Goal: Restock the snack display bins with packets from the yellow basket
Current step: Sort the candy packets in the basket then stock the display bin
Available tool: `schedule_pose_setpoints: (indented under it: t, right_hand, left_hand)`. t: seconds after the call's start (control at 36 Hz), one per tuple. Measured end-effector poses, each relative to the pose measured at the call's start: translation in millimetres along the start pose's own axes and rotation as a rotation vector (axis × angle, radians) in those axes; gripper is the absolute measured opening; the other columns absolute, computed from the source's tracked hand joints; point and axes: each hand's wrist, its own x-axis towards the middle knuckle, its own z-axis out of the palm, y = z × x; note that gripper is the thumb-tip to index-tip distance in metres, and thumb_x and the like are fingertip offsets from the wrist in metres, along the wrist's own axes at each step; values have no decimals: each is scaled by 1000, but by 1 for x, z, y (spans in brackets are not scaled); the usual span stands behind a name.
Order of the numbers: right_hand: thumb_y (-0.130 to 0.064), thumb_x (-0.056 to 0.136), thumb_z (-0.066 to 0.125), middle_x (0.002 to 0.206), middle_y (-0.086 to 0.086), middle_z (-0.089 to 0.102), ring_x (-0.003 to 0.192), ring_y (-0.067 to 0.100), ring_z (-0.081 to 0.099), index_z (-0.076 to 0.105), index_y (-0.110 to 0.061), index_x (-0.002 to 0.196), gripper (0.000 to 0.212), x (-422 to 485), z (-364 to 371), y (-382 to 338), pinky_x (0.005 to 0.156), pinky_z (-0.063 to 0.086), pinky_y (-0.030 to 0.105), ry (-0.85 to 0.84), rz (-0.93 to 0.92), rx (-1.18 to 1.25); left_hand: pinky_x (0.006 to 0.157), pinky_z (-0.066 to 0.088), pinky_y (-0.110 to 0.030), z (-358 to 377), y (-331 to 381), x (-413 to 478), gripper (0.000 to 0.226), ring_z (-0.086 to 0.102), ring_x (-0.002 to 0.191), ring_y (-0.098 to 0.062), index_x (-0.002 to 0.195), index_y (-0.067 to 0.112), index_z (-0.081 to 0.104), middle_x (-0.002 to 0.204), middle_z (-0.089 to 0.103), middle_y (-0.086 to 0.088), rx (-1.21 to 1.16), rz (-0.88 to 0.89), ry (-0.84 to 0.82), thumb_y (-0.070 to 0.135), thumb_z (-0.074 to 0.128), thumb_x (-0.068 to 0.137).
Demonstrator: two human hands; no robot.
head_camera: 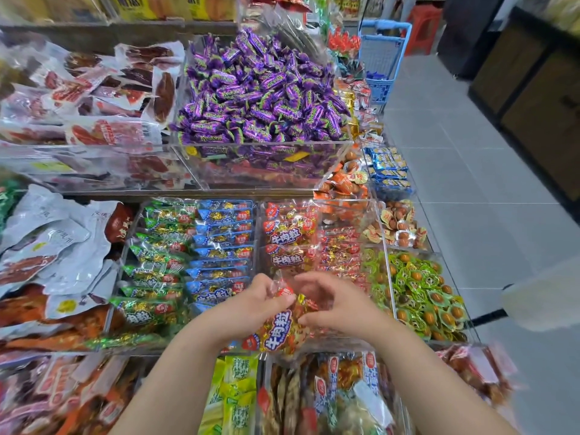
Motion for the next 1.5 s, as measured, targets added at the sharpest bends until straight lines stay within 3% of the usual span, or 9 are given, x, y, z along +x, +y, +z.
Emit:
schedule_pose_setpoints:
  t: [0.14,0.25,0.36,0.5,0.78,0.92,1.03,1.14,1.5]
  right_hand:
    - [-23,71,80,66,-27,54,60,-9,47,55,-41,72,31,-3,-10,9,59,41,11,-21,3,-62]
    - [-22,74,77,63,-15,55,58,0,52,53,-35,65,29,-9,-32,27,60,50,17,118,106,121]
    - [-18,76,75,72,-4,58,66,5,60,53,-16,80,22,1,-38,42,63,52,17,350,124,309]
    - [-16,80,73,69,-9,52,59,-1,50,50,-20,78,24,33,-13,48,60,47,15,394,93,258]
    - [-38,83,68,91,-16,58,85,1,56,49,-39,92,22,58,3,53,72,48,22,307,132,13]
    - [-47,78,70,103,-12,58,97,7,57,49,-31,103,37,55,-3,49,87,49,27,424,170,134]
    - [-47,77,71,113,-19,43,103,0,42,43,-35,115,49,56,4,49,91,33,12,480,150,-20]
    - [-52,84,59,142,-3,31,131,11,28,22,-20,146,79,68,23,47,110,24,32,382,161,-263]
    - [-57,78,66,158,-1,-1,145,22,4,-9,-25,150,109,60,14,45,115,13,43,347,319,-43]
  left_hand:
    - [58,41,-22,3,7,-1,47,47,56,-2,96,24,39,65,47,10,-62,77,15,67,52,81]
    - [75,54,-26,-9,5,-1,29,68,86,-8,100,20,55,96,70,3,-223,71,172,48,54,92]
    - [71,55,-28,-19,-5,2,12,69,78,-7,91,18,63,91,72,1,-366,55,400,27,57,96]
    - [70,46,-31,-24,-12,5,6,62,80,-10,84,26,63,87,67,5,-291,44,630,28,63,90]
    - [61,39,-22,-21,-16,8,5,58,82,-3,86,29,61,89,64,12,-204,16,634,29,61,91]
    - [64,39,-17,-20,-17,18,16,53,83,2,107,24,57,100,59,12,-104,20,683,27,61,92]
    - [93,42,-33,-16,-15,25,42,51,110,-17,129,13,54,127,55,-2,100,68,769,27,64,90]
    - [117,20,-45,-9,-19,34,71,9,148,-26,151,16,23,160,18,-5,394,-41,655,43,55,93]
    - [119,0,-44,4,-29,43,78,-11,149,-29,155,17,-2,162,-11,-8,611,-85,616,46,42,97]
